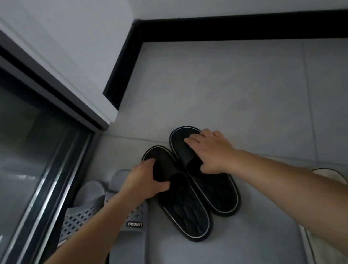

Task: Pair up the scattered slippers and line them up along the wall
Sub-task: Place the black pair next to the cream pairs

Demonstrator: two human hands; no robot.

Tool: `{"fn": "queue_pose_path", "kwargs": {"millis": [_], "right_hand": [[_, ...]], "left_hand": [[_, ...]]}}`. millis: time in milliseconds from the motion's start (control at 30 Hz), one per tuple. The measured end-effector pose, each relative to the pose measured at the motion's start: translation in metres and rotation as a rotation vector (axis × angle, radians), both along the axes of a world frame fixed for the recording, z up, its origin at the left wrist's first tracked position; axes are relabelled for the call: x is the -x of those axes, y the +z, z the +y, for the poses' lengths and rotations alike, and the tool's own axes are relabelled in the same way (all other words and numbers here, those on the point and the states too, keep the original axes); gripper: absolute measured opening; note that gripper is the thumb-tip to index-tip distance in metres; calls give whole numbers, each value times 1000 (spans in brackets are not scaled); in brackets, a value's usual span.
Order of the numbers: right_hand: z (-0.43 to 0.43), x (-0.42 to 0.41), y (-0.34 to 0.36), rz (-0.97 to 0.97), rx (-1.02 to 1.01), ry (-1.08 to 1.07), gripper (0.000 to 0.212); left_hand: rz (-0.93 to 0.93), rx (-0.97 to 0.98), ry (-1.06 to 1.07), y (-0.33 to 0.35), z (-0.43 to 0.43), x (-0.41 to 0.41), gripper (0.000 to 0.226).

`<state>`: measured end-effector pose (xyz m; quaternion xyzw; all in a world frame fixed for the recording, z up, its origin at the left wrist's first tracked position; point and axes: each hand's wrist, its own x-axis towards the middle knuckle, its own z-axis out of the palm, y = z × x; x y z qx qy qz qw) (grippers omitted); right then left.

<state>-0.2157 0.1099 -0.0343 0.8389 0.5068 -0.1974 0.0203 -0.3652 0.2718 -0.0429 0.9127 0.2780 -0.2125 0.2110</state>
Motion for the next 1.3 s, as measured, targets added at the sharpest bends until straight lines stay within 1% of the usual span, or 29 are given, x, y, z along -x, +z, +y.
{"fn": "queue_pose_path", "kwargs": {"millis": [133,167,267,333,400,500,700,833,933,1100,1200,1300], "right_hand": [[-28,-3,-1,7,-1,-64,73],[-41,-4,0,19,1,-88,73],[-84,1,0,43,14,-168,81],[-109,7,1,100,4,-247,80],[-128,11,4,148,5,-305,80],[-150,16,4,166,7,-323,81],[-170,23,-3,149,-7,-334,80],[-174,24,-6,178,7,-321,97],[-178,24,-6,176,35,-296,104],[-180,25,-4,161,41,-292,98],[-179,28,-5,146,47,-291,98],[-180,27,-4,151,47,-296,99]], "left_hand": [[-90,102,-107,0,-9,-12,93],[-98,120,-150,0,-15,-16,93],[-96,162,-285,1,-39,-31,92],[-88,176,-353,0,-55,-38,93],[-74,190,-387,1,-68,-43,93],[-42,204,-420,2,-82,-49,93],[33,167,-506,0,-101,-54,94],[52,85,-545,-4,-104,-50,98],[55,37,-563,-5,-114,-45,110],[49,-22,-553,-2,-123,-47,113],[44,-61,-564,-4,-126,-47,111],[36,-57,-555,-4,-123,-46,108]]}}
